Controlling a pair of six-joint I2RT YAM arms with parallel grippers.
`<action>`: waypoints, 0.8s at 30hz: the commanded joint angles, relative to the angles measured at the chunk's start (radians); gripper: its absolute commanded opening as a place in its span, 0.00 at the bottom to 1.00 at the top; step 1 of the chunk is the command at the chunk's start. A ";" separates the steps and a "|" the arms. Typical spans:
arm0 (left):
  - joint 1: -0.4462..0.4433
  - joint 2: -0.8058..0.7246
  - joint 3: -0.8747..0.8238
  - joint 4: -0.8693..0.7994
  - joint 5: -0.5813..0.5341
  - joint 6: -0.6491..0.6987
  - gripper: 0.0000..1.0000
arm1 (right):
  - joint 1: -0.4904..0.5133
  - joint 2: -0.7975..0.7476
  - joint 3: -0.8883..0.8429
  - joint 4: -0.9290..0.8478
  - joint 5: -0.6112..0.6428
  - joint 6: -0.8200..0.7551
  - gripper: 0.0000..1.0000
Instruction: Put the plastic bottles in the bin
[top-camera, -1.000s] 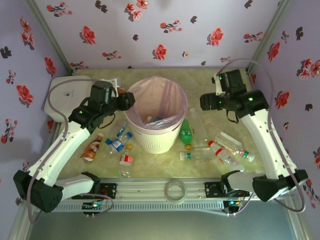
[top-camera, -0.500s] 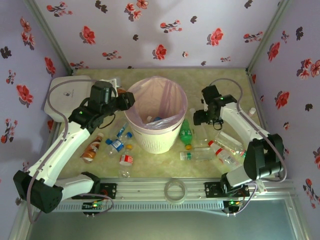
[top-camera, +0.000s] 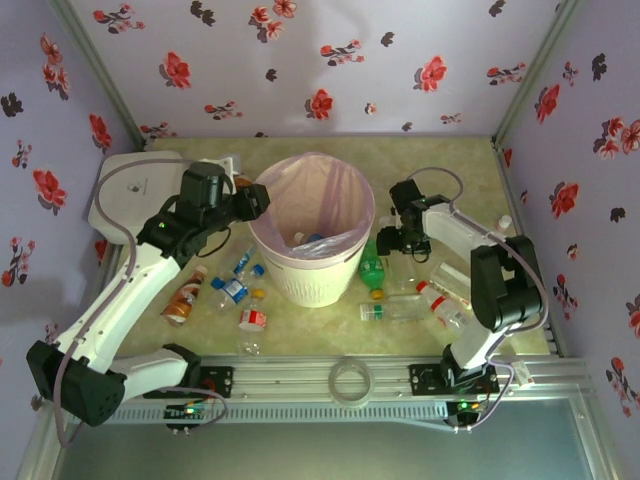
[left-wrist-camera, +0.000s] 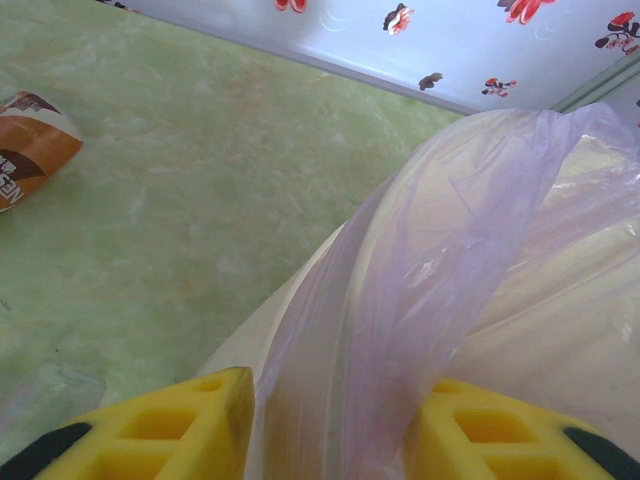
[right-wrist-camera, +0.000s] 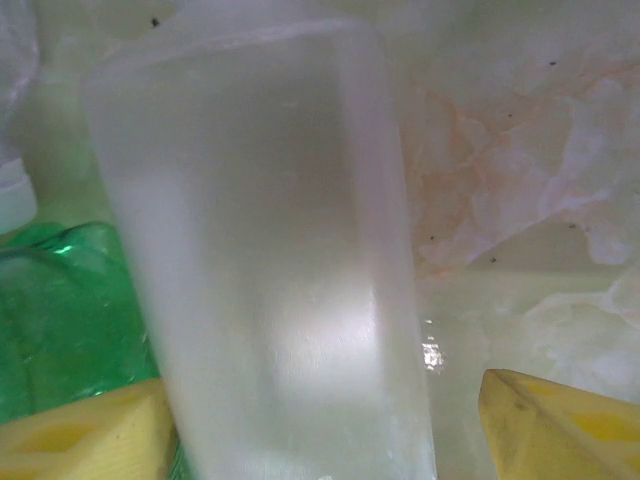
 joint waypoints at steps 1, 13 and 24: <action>-0.010 0.013 -0.028 0.015 -0.010 -0.012 0.43 | 0.002 0.035 -0.013 0.043 0.016 0.025 0.78; -0.010 0.010 -0.034 0.015 -0.011 -0.010 0.43 | 0.002 -0.019 0.009 -0.006 0.072 0.020 0.65; -0.010 0.002 -0.035 0.003 -0.011 -0.008 0.43 | -0.014 -0.213 0.238 -0.192 0.107 -0.068 0.62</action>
